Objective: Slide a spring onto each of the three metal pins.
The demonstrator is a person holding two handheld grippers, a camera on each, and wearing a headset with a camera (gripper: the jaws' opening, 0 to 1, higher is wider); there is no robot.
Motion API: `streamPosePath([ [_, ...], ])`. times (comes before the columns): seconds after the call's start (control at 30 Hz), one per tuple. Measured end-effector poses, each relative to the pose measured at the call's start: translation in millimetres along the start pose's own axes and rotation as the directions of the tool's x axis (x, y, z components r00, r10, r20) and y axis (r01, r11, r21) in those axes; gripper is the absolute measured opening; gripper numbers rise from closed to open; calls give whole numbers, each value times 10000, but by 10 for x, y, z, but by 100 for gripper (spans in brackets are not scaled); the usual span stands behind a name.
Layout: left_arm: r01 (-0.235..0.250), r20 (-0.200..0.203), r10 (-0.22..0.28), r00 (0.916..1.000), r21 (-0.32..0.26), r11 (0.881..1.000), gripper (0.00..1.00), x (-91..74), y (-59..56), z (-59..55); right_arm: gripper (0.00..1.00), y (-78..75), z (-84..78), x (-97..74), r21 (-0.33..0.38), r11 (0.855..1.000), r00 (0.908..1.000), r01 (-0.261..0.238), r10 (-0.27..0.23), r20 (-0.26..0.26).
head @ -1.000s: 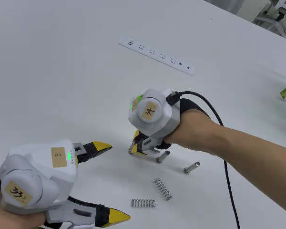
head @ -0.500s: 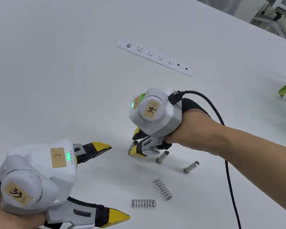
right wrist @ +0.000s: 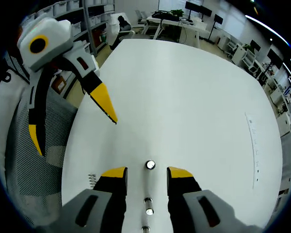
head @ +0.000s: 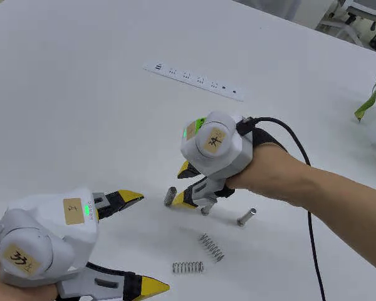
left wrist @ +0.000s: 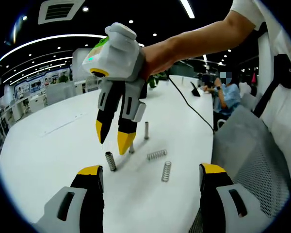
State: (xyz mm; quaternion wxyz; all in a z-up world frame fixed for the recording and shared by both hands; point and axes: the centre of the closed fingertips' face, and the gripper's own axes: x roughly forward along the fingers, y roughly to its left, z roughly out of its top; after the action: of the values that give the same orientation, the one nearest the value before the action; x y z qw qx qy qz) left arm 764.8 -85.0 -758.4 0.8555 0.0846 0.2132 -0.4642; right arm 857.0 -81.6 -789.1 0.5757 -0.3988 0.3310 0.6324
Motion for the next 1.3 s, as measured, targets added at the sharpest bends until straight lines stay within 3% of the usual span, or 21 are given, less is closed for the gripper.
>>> streamPosePath([
  [0.23,137,-173,-133,9998,236,9996,82,2,-31,7,42,61,-37,-238,212,9991,9977,356,-367,561],
  [0.5,302,-392,-281,9988,521,9982,82,4,-72,25,55,138,-176,-501,670,9948,9888,767,-845,1233],
  [0.9,686,-919,-602,9939,917,9934,81,75,-150,7,65,352,-563,-775,1743,9780,9711,1144,-1471,1882],
  [1.17,1011,-1418,-848,9863,1124,9885,79,161,-193,-50,72,519,-803,-920,2387,9631,9556,1243,-1810,2327],
  [1.3,1147,-1747,-917,9803,1266,9853,73,226,-192,-87,75,593,-903,-961,2588,9575,9502,1275,-1927,2449],
])
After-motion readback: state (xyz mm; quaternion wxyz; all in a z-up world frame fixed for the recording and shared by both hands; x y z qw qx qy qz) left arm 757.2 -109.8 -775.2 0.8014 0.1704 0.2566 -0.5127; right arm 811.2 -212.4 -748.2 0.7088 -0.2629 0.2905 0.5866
